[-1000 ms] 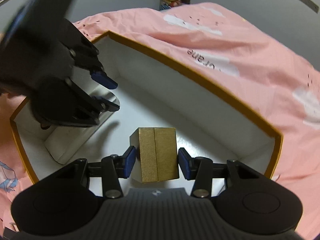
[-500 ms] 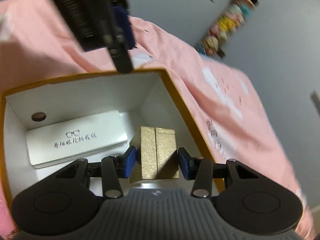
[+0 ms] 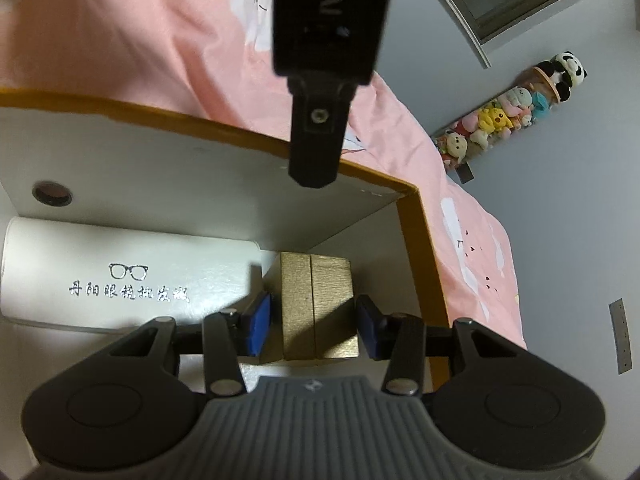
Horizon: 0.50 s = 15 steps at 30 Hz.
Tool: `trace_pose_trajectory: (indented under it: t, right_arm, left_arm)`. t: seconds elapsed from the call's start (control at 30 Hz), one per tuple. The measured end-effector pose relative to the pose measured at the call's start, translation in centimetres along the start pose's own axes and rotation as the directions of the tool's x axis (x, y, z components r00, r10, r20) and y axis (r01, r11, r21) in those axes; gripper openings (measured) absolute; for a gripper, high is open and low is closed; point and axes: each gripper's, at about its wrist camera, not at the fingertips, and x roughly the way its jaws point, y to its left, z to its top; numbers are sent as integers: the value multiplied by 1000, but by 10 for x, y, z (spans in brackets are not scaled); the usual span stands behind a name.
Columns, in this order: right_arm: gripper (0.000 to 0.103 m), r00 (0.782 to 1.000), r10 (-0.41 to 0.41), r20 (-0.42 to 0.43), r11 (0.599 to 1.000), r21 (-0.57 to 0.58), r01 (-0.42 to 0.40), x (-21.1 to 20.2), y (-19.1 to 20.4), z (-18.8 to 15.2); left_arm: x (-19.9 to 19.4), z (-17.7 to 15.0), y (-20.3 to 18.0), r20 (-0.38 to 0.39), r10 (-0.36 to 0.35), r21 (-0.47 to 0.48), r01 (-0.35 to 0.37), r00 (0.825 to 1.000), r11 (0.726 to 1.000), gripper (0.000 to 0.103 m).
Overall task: Organize objects
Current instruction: 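Lower the gold box into the box corner and open the right tool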
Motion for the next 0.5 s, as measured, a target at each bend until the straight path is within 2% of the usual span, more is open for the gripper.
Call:
trace_pose_trajectory:
  t: [0.07,0.2,0.37,0.43,0.5]
  right_arm:
    - [48,1000,-1,-2,1000,20,1,0,-2,1]
    - [61,1000,-26,-10,999,27,26,-7,-5,2]
    - [60,998,37,-59,987,156,-27,-15,-21,-10]
    - [51,992,89,-85,964,256,-65,-14,-32,-23]
    - [32,985,143,-95,930,353,-101,-15,-42,-33]
  left_arm:
    - [0,-1,2,-1,-8,-11,8,1000,1000,38]
    - [0,-1,1,-1,-2,-11,2,1000,1000,37]
    - [-3,-5,-2,-4,-1,-10,1,1000,1000,35]
    - [-3,-4,-2,-4,-2,-11,2,1000,1000,35]
    - [-2,-5,-3,-9,-4,-12,4,1000,1000,33]
